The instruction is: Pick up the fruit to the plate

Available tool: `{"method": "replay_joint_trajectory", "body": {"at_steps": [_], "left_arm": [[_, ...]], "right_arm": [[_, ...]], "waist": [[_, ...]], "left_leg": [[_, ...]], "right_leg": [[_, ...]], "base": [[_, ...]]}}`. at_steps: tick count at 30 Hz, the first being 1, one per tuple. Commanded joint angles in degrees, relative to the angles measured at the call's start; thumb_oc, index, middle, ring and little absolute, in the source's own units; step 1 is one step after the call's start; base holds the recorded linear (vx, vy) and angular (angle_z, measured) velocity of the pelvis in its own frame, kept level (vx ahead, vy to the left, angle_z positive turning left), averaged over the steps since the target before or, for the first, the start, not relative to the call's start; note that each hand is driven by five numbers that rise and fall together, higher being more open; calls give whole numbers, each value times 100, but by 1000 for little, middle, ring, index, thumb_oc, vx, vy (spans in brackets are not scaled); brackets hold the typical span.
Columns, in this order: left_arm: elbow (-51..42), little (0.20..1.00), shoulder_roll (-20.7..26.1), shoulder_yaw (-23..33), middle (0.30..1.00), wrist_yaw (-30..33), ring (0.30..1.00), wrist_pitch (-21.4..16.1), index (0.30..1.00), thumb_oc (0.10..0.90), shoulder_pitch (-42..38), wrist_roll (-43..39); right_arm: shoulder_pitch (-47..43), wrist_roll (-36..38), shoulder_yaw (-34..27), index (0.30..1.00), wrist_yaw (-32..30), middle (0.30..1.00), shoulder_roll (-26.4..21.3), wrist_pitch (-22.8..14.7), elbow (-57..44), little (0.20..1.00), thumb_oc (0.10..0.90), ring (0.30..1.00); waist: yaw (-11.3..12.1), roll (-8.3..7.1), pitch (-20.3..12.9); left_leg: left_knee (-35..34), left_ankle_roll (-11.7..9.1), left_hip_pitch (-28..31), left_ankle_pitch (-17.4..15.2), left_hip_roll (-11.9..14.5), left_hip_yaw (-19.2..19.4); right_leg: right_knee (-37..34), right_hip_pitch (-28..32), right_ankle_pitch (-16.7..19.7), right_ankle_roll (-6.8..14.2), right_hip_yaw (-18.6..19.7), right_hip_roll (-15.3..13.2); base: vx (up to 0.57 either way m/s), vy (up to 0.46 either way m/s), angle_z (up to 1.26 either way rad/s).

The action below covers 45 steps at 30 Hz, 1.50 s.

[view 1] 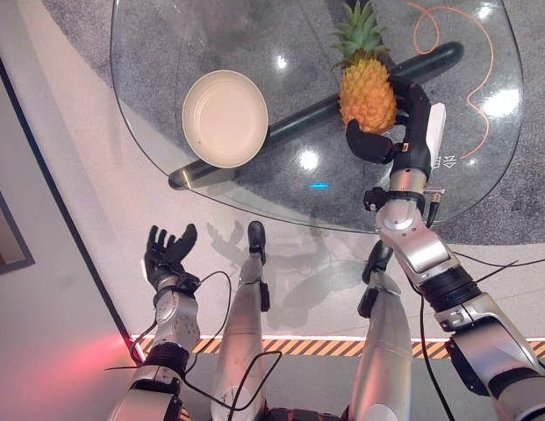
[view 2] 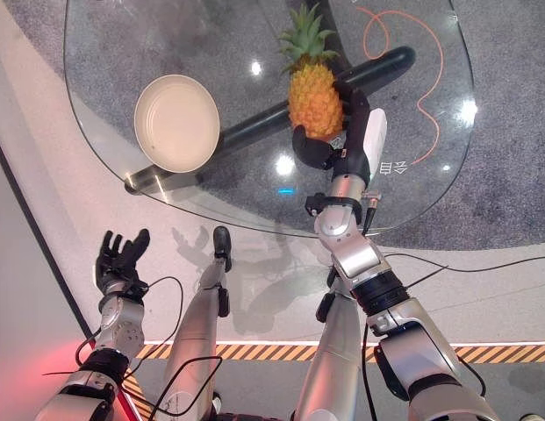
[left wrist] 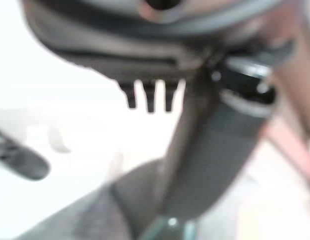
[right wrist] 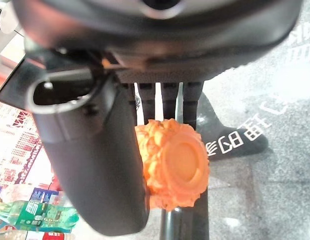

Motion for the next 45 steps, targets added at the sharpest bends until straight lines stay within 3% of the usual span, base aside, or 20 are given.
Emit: {"method": "replay_joint_trajectory", "body": {"at_steps": [1,12,25,34,45], "left_arm": [[-138,900,551,273,900,581,900,-663,900,800,-291,50],[-570,900,835,566,900,1413,900,-1332,900,800,-717,360],[-1784,900,974,652,900,1306,900,-1704,900,800,-1064,980],[-2811,900,944,474,900,856,900,-1324,900,800,-1242,1169],[-3664,900,890,216,900,-40,900,-707,900,800,-1327,796]], "right_arm": [[-394,-629,-199,300,20,300,-66,-878,-1091,200,100,300],[-362,-809,-124,300,208,300,-71,-1077,-1298,200,100,300],[-214,-1080,-196,300,606,300,-123,-1292,-1554,200,100,300],[-211,-1197,-284,300,849,300,-114,-1426,-1693,200,100,300],[-79,-1268,-392,300,1267,300,-223,-1607,-2050,200,100,300]], "waist": [[-1,-104,-86],[-49,-183,-86],[-51,-222,-86],[-60,-204,-86],[-124,-182,-86]], "left_leg": [[540,196,-109,-368,-74,-120],[521,157,-111,-359,-29,-98],[568,148,-150,-403,-7,-107],[535,157,-146,-403,-36,-109],[514,175,-112,-413,-93,-102]], "right_leg": [[-321,14,288,-167,-382,54],[-342,46,260,-180,-352,130],[-341,59,260,-157,-366,122],[-373,73,284,-125,-388,99],[-442,90,347,-70,-370,64]], "base": [[0,0,0],[0,0,0],[0,0,0],[0,0,0],[0,0,0]]}}
